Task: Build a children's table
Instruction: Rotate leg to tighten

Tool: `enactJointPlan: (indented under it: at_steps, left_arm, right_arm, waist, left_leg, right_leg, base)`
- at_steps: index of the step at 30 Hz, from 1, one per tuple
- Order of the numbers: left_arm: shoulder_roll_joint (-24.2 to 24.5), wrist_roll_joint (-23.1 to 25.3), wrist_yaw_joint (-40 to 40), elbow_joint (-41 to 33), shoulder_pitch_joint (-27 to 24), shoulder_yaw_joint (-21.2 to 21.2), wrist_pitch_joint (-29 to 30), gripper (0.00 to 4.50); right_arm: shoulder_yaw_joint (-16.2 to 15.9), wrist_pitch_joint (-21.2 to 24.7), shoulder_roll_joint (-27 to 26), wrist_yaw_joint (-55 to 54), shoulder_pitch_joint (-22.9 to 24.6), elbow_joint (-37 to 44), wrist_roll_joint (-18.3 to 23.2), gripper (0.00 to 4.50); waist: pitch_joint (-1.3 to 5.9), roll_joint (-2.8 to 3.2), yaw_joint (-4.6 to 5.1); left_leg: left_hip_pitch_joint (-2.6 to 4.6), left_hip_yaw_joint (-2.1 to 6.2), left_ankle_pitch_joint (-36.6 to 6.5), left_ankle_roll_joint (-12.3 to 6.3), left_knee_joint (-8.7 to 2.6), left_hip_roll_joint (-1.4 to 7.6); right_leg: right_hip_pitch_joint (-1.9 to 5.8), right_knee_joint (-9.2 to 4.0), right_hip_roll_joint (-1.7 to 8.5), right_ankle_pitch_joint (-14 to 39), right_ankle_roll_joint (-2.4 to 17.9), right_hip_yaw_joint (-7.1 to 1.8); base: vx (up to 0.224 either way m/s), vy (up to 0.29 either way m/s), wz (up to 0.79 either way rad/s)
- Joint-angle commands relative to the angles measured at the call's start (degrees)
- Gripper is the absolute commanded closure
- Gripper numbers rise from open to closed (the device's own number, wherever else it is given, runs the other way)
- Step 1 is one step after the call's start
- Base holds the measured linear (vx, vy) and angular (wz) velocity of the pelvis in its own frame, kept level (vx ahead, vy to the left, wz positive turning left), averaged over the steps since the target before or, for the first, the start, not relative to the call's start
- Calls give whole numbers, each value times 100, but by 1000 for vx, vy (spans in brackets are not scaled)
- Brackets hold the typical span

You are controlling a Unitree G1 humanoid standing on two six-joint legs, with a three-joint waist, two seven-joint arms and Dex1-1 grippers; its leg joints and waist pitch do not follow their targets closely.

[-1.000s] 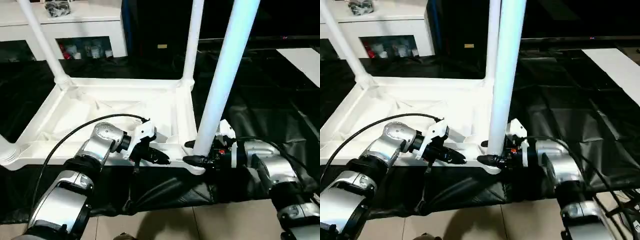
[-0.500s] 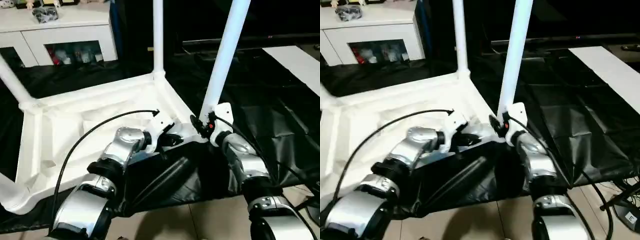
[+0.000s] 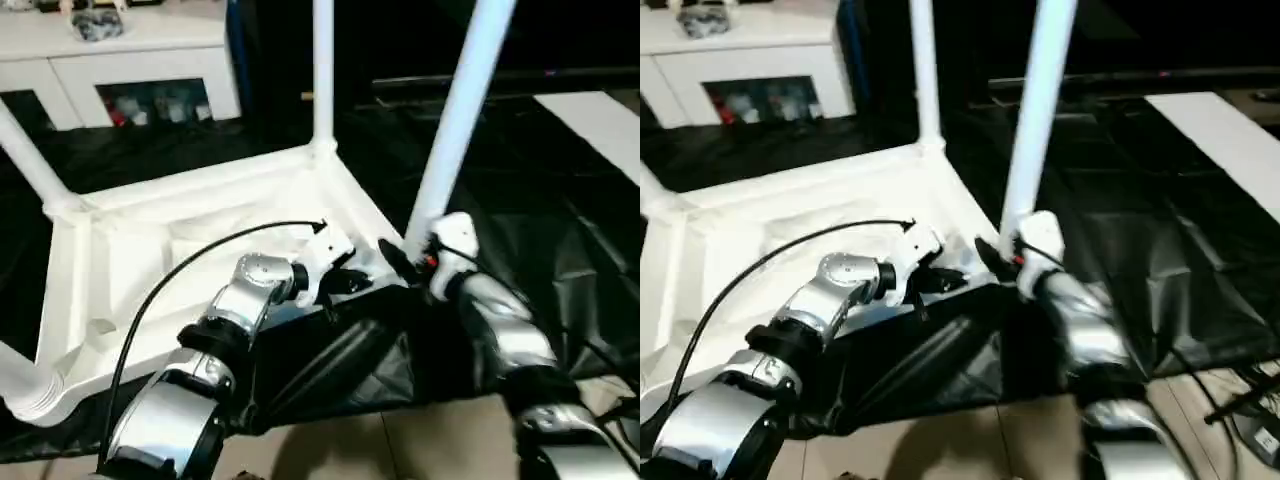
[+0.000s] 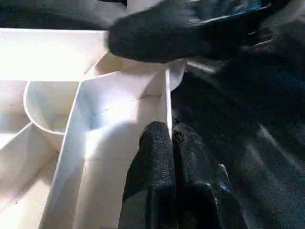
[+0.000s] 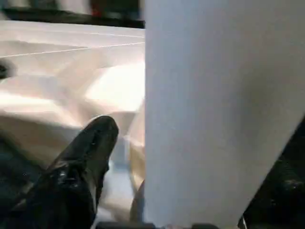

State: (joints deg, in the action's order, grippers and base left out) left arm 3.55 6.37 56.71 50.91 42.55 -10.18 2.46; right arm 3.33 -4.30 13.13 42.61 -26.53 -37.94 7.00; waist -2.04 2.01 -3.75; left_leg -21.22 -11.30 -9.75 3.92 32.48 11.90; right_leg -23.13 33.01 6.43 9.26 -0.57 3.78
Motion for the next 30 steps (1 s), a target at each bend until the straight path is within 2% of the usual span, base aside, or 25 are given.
enactJointPlan:
  at_steps: [1,2,3,4,6,7,8,9,11,14,19,22,25,26,28,29,30]
  left_arm:
    - [-84,-188,276,-102,18,-108,-257,450]
    - [-68,-194,315,-100,20,-114,-271,450]
    - [-44,-203,372,-98,23,-123,-292,450]
    - [33,-276,664,-137,-2,-161,-372,450]
    - [196,-347,1196,-226,-58,-251,-438,450]
    - [238,-348,1321,-242,-72,-273,-461,450]
    - [286,-348,1436,-251,-81,-289,-485,450]
    - [359,-345,1580,-245,-78,-298,-511,450]
    - [405,-345,1670,-233,-71,-299,-527,450]
    - [550,-405,1953,-189,-25,-331,-600,450]
    - [652,-473,2317,-202,-22,-377,-632,450]
    - [665,-462,2392,-187,-17,-394,-646,450]
    - [675,-455,2415,-154,1,-403,-670,450]
    - [676,-455,2412,-137,15,-407,-678,450]
    - [684,-461,2415,-126,25,-419,-683,450]
    - [690,-466,2414,-114,38,-425,-684,450]
    - [695,-468,2411,-104,48,-428,-685,450]
  right_arm:
    - [-402,238,88,911,192,299,218,45]
    - [-402,256,129,986,209,329,241,36]
    - [-401,283,189,1097,234,372,275,27]
    - [-393,376,363,1411,289,480,371,18]
    - [-389,518,650,1917,352,612,503,3]
    - [-395,556,719,2019,364,635,517,3]
    - [-423,633,810,2180,391,696,549,3]
    - [-455,710,948,2364,426,775,568,3]
    - [-481,772,1045,2490,454,843,590,3]
    - [-483,758,1248,2687,406,834,596,3]
    - [-719,535,1256,2733,257,729,335,3]
    - [-816,647,1227,2900,198,687,371,3]
    - [-895,597,1148,2953,72,508,334,29]
    - [-923,567,1103,2964,2,398,313,39]
    - [-958,553,1065,2998,-64,280,294,61]
    - [-1008,552,1043,3067,-120,191,279,71]
    - [-1043,549,1031,3111,-155,145,267,84]
  waist:
    - [339,-56,-7]
    - [365,-68,-43]
    - [356,-61,-50]
    - [359,-63,-58]
    - [349,-107,-91]
    - [349,-116,-106]
    - [340,-93,-126]
    - [331,-142,-140]
    - [319,-115,-161]
    - [321,-140,-160]
    - [328,-126,-149]
    - [335,-114,-160]
    - [342,-118,-153]
    - [336,-149,-149]
    - [337,-139,-144]
    - [336,-179,-141]
    - [331,-166,-149]
  left_leg:
    - [18,30,-1339,-624,-343,102]
    - [35,16,-1192,-684,-303,112]
    - [7,19,-1088,-746,-304,112]
    - [14,12,-1076,-761,-295,110]
    - [16,0,-1101,-842,-287,110]
    - [16,2,-1112,-835,-286,115]
    - [30,-2,-1176,-793,-294,127]
    - [38,-2,-1248,-746,-306,130]
    - [46,5,-1309,-680,-322,142]
    - [43,9,-1314,-595,-324,139]
    - [34,4,-1182,-579,-306,125]
    - [44,5,-1148,-619,-300,136]
    - [39,4,-1115,-637,-290,130]
    - [36,0,-1150,-632,-292,129]
    - [35,2,-1169,-615,-289,124]
    - [33,-2,-1168,-619,-287,124]
    - [34,2,-1154,-625,-290,129]
  right_leg:
    - [289,-356,140,1015,1355,-137]
    - [294,-310,132,704,1457,-133]
    - [305,-288,139,556,1533,-127]
    - [304,-289,135,549,1544,-124]
    - [304,-298,139,632,1595,-124]
    - [305,-295,151,702,1586,-126]
    - [282,-313,161,879,1561,-132]
    - [284,-328,160,1064,1525,-133]
    - [277,-339,169,1242,1475,-141]
    - [274,-335,172,1308,1426,-143]
    - [273,-313,169,1137,1471,-141]
    - [276,-294,165,1000,1540,-140]
    - [280,-274,161,888,1600,-133]
    - [285,-283,165,943,1593,-135]
    - [282,-282,175,1046,1587,-136]
    - [286,-286,171,1069,1575,-136]
    - [287,-284,179,1108,1569,-137]
  base:
    - [0,0,0]
    - [0,0,0]
    - [0,0,0]
    - [0,0,0]
    - [0,0,0]
    - [0,0,0]
    - [0,0,0]
    - [0,0,0]
    - [0,0,0]
    - [0,0,0]
    - [0,0,0]
    - [0,0,0]
    - [0,0,0]
    - [0,0,0]
    - [0,0,0]
    - [0,0,0]
    - [0,0,0]
